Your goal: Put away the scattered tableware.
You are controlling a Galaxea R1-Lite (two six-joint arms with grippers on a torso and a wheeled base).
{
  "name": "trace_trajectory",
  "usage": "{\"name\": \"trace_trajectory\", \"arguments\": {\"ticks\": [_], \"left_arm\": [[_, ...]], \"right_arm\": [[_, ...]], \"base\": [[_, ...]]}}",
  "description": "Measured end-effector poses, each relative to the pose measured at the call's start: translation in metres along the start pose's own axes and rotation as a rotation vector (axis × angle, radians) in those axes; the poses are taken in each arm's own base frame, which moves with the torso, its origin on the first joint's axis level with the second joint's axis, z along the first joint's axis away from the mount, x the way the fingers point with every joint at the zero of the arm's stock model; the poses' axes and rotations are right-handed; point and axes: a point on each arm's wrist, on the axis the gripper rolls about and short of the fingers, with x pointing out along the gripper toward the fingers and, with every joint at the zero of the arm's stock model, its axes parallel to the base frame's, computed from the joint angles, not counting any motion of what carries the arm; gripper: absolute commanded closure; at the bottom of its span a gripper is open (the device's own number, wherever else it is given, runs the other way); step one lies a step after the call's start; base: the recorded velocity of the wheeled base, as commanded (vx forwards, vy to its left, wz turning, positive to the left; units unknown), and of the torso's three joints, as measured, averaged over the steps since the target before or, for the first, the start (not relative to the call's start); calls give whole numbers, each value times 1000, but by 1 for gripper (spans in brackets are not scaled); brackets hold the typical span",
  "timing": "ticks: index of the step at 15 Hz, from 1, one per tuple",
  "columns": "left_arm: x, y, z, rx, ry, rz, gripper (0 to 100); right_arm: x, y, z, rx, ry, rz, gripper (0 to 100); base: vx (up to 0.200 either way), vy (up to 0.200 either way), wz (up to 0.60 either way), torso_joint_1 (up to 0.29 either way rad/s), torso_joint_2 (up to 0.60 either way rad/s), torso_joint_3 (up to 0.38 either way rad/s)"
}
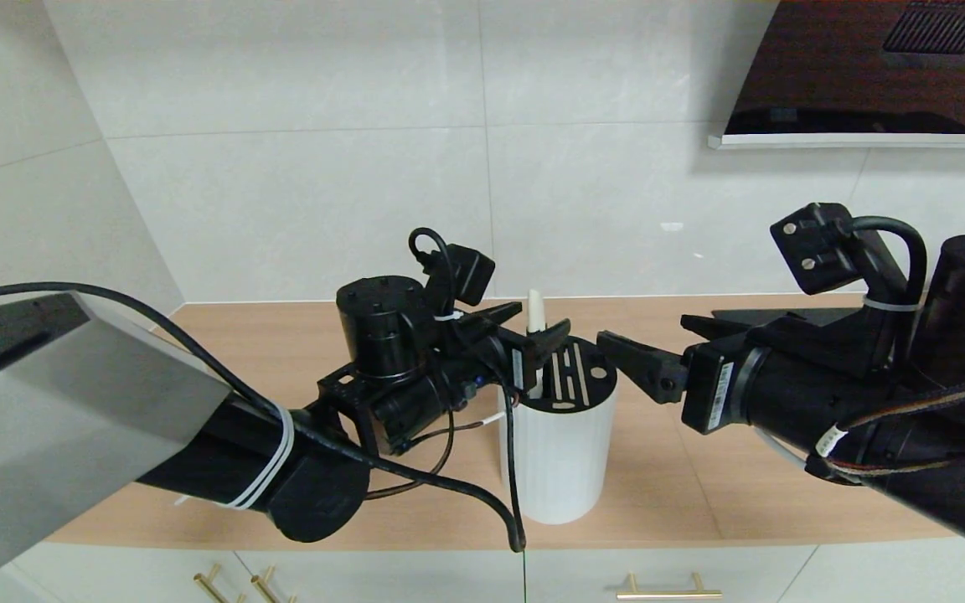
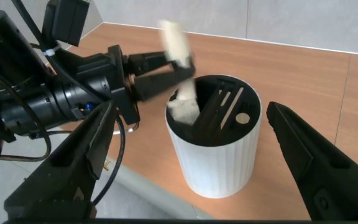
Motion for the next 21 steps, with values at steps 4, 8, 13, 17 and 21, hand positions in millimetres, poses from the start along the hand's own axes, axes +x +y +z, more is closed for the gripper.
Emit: {"name": "trace_trajectory", "arguments": {"ticks": [4, 8, 13, 17, 21], "left_arm": [[0, -3, 3, 1, -31, 2, 0], [-1, -3, 7, -3, -45, 9, 0], [-41, -5, 66, -42, -203, 50, 0], [-124, -3, 104, -36, -294, 101, 0], [-215, -10, 104, -75, -255, 170, 0]], "right_arm": [[0, 0, 0, 0, 0, 0, 0], [0, 0, 0, 0, -1, -1, 0], [-13, -6, 7, 1, -48, -102, 0], [-51, -32, 12, -32, -106, -217, 0], [-118, -66, 10, -90, -191, -353, 0]], "base": [[0, 0, 0, 0, 0, 0], [0, 0, 0, 0, 0, 0], [0, 0, 0, 0, 0, 0], [0, 0, 0, 0, 0, 0], [0, 0, 0, 0, 0, 0]]}}
